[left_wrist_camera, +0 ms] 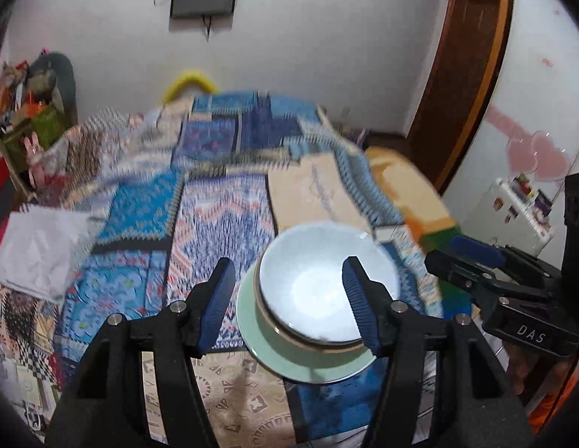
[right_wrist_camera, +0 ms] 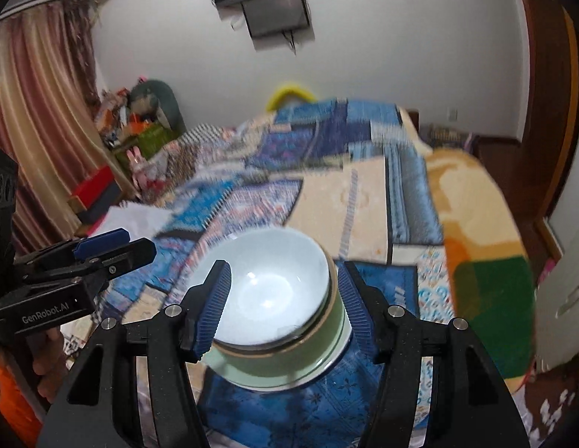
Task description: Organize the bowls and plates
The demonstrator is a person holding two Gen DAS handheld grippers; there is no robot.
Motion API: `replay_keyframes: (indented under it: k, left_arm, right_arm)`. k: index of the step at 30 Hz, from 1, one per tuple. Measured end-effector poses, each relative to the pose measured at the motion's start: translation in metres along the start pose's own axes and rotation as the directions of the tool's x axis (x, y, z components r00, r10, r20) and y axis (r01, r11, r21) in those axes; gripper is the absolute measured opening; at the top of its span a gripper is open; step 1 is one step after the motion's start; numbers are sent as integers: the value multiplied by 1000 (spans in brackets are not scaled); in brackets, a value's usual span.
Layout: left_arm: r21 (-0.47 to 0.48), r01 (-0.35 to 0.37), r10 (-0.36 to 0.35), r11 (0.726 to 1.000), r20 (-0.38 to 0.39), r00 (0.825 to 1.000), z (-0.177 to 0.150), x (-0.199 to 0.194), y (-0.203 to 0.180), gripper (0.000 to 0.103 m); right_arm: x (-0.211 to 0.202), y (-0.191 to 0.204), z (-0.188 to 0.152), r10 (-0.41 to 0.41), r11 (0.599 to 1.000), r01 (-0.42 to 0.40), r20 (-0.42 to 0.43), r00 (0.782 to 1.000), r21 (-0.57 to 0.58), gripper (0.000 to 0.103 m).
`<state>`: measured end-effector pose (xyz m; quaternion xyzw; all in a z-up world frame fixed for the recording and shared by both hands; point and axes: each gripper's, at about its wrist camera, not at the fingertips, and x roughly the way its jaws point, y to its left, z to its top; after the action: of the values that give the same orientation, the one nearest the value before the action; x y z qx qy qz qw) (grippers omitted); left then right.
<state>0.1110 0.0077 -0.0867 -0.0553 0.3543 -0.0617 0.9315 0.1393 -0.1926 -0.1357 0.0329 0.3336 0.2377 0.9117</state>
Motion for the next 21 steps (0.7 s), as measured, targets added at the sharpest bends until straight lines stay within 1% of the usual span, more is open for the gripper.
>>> replay_keyframes:
  k: [3, 4, 5, 7, 8, 9, 10, 13, 15, 18, 20, 21]
  left_arm:
    - [20, -10, 8, 1000, 98, 995, 6, -33, -8, 65]
    - [30, -13, 9, 999, 127, 992, 6, -43, -11, 67]
    - [38, -15, 9, 999, 154, 988, 7, -52, -14, 68]
    - [54, -20, 8, 998, 215, 977, 7, -71, -20, 73]
    - [57, -24, 10, 998, 238, 971, 7, -78, -22, 75]
    - [58, -28, 12, 998, 265, 964, 7, -86, -23, 79]
    - [56, -26, 9, 998, 290, 957, 7, -94, -25, 83]
    - [52, -11, -7, 999, 339, 941, 7, -110, -26, 90]
    - [52, -16, -4, 999, 369, 930, 5, -119, -28, 95]
    - [47, -31, 9, 998, 410, 912, 1, -131, -29, 101]
    - [48, -34, 11, 998, 425, 905, -1, -136, -30, 102]
    - [50, -35, 10, 998, 428, 904, -2, -137, -30, 102]
  right_arm:
    - [-25, 8, 7, 6, 1000, -4, 74, 997, -25, 56]
    - [-35, 11, 10, 7, 999, -3, 106, 994, -36, 59]
    - [-42, 14, 11, 6, 999, 0, 128, 992, -45, 64]
    - [-59, 21, 14, 0, 998, 13, 193, 981, -66, 68]
    - [-65, 23, 14, -1, 997, 18, 214, 977, -76, 68]
    - [-71, 26, 14, 1, 996, 19, 234, 972, -84, 69]
    - [-79, 29, 15, 6, 995, 19, 260, 966, -93, 72]
    - [-94, 34, 15, 11, 995, 22, 316, 949, -102, 82]
    - [-101, 37, 15, 7, 994, 32, 345, 938, -107, 85]
    - [-108, 39, 14, 0, 993, 45, 372, 928, -111, 94]
    - [-110, 39, 13, -6, 993, 51, 390, 921, -106, 102]
    - [-111, 39, 13, -11, 993, 56, 401, 916, -102, 103]
